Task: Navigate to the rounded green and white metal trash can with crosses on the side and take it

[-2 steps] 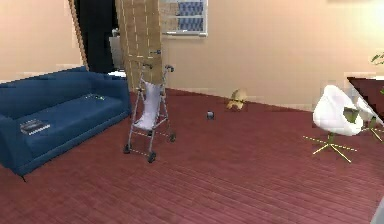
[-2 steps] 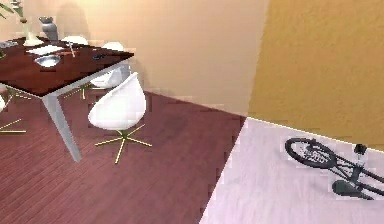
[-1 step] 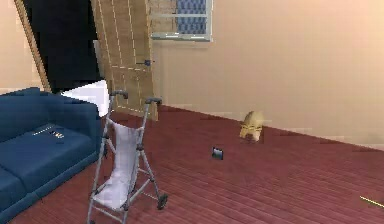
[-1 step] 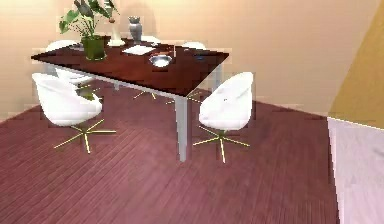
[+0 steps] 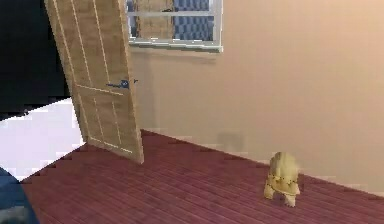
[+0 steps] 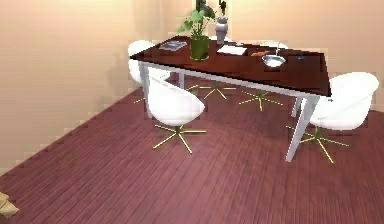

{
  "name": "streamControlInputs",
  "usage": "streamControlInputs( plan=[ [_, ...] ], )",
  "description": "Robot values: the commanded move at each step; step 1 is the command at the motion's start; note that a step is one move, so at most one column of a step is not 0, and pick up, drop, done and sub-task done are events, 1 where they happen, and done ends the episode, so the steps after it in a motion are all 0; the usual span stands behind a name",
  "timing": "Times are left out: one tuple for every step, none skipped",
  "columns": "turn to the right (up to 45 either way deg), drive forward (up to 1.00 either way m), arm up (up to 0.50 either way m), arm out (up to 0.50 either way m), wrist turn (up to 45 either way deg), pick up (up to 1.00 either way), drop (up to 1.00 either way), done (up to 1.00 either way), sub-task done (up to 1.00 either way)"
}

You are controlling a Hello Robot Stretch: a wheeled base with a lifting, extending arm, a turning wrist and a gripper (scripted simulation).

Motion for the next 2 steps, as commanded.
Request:
streamControlInputs(
  plan=[
    [12.0,0.00,0.00,0.00,0.0,0.00,0.00,0.00,0.00],
    [0.0,0.20,0.00,0.00,0.0,0.00,0.00,0.00,0.00]
  ],
)
